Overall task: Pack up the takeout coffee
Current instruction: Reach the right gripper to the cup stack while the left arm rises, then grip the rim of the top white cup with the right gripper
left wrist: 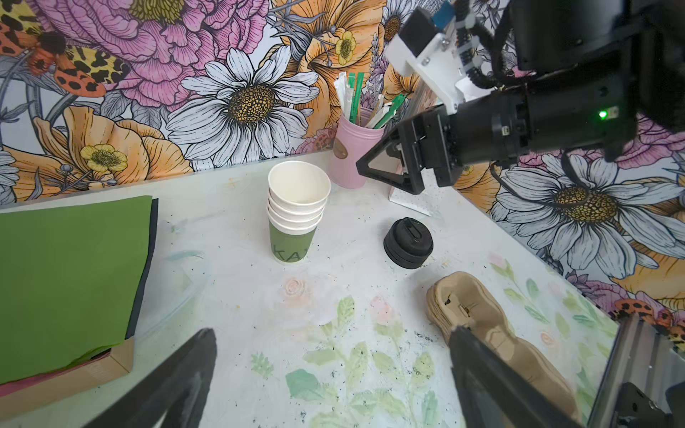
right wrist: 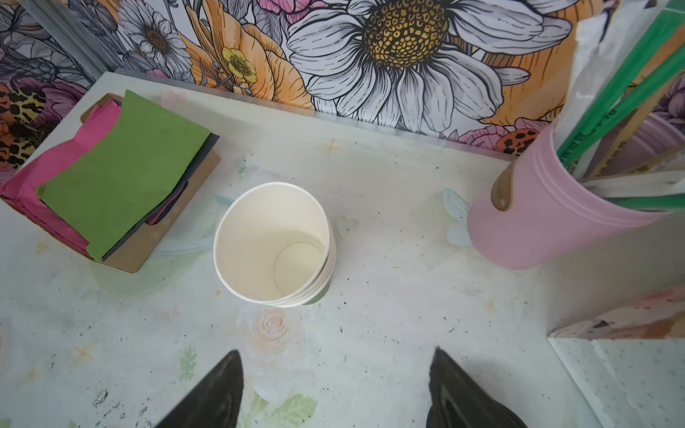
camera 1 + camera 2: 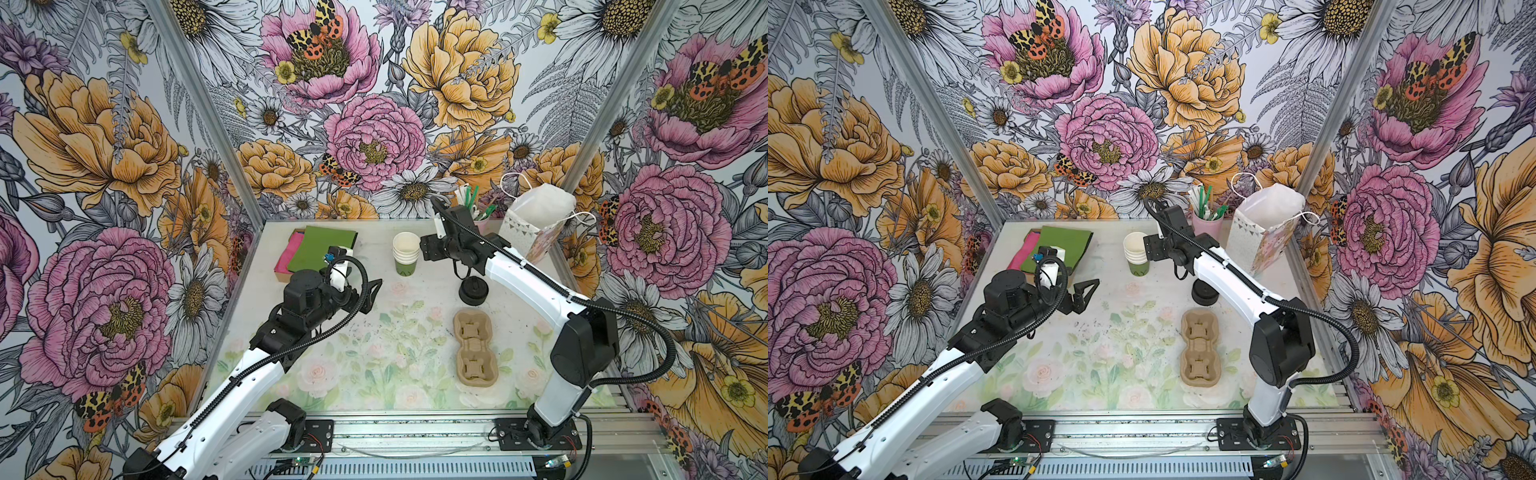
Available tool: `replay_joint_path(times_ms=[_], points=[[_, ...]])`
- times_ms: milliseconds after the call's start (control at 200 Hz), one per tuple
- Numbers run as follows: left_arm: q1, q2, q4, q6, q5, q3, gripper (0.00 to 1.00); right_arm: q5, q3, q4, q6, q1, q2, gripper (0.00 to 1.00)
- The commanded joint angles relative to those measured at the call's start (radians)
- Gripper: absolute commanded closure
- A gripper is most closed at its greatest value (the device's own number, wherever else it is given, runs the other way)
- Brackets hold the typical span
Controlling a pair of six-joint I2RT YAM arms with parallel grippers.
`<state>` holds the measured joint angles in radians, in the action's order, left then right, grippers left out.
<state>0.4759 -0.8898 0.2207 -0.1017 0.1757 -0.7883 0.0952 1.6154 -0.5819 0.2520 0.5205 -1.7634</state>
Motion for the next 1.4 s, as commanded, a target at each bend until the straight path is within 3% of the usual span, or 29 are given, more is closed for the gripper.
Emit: replay_joint_path(times_ms=[0, 265, 670, 1391], points=[[0.007, 0.018, 0.012, 0.057, 0.031, -0.005, 0.01, -0.014, 0.063, -0.062, 0.041, -0.001, -0.033, 0.28], [0.007, 0.075, 0.027, 0.069, -0.028, 0.03, 0.01, -0.025, 0.184, -0.115, 0.095, 0.0, -0.135, 0.45], [0.005, 0.086, 0.04, 0.074, -0.049, 0.04, 0.01, -0.021, 0.35, -0.156, 0.153, -0.005, -0.28, 0.61], [0.006, 0.103, 0.049, 0.069, -0.073, 0.043, 0.01, 0.017, 0.422, -0.165, 0.198, -0.011, -0.39, 0.87]])
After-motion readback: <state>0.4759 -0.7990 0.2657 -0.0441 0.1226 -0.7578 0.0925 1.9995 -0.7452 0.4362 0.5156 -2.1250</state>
